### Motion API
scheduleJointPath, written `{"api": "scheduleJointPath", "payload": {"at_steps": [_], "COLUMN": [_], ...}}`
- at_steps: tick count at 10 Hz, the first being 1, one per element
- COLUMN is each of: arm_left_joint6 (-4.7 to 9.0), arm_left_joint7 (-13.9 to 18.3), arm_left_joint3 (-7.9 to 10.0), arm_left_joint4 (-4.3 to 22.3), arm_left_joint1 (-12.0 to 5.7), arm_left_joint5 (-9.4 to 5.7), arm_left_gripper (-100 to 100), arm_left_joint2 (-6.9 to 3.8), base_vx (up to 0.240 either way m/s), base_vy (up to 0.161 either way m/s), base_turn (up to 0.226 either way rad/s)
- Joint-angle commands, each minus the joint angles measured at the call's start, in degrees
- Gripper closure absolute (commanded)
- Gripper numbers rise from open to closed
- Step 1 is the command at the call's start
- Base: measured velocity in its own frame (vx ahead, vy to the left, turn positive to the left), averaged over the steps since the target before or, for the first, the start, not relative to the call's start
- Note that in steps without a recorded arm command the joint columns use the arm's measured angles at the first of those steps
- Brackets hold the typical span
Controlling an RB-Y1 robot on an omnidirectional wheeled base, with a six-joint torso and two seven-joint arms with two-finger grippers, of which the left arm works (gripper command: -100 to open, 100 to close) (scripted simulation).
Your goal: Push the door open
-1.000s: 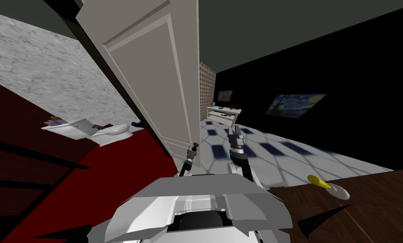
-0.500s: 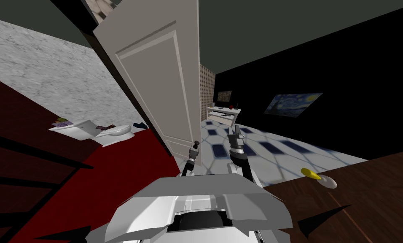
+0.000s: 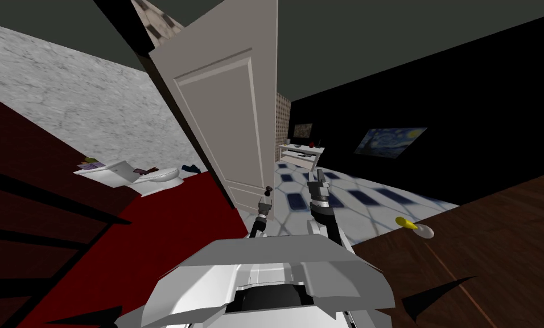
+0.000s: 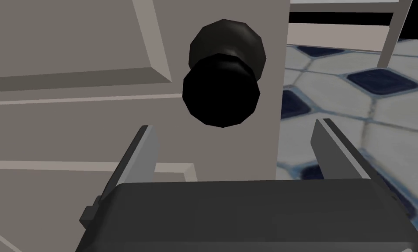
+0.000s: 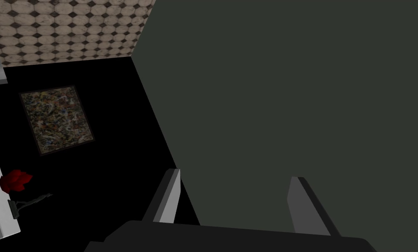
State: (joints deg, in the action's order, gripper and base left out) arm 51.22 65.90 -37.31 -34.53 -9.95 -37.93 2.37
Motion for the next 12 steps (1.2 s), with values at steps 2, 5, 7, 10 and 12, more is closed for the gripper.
{"api": "scheduleJointPath", "payload": {"at_steps": [2,5,7,10,12], "arm_left_joint6": [-0.59,-0.10,-0.10,0.23,-0.48], "arm_left_joint7": [1.00,1.36,1.36,1.82,1.28], "arm_left_joint3": [-0.46,-0.40,-0.40,-0.23,-0.12], "arm_left_joint4": [-1.65,-0.86,-0.86,-0.68,-1.99], "arm_left_joint1": [0.70,0.33,0.33,0.02,0.60], "arm_left_joint5": [-0.77,-0.75,-0.75,-1.03,-1.12], "arm_left_gripper": [-100,-100,-100,-100,-100], "arm_left_joint2": [0.29,-2.45,-2.45,-1.06,-1.25], "base_vx": [-0.044,0.041,0.051,0.188,0.089], "base_vy": [0.034,-0.003,-0.013,-0.019,-0.025], "base_turn": [-0.004,-0.009,0.002,-0.020,-0.015]}}
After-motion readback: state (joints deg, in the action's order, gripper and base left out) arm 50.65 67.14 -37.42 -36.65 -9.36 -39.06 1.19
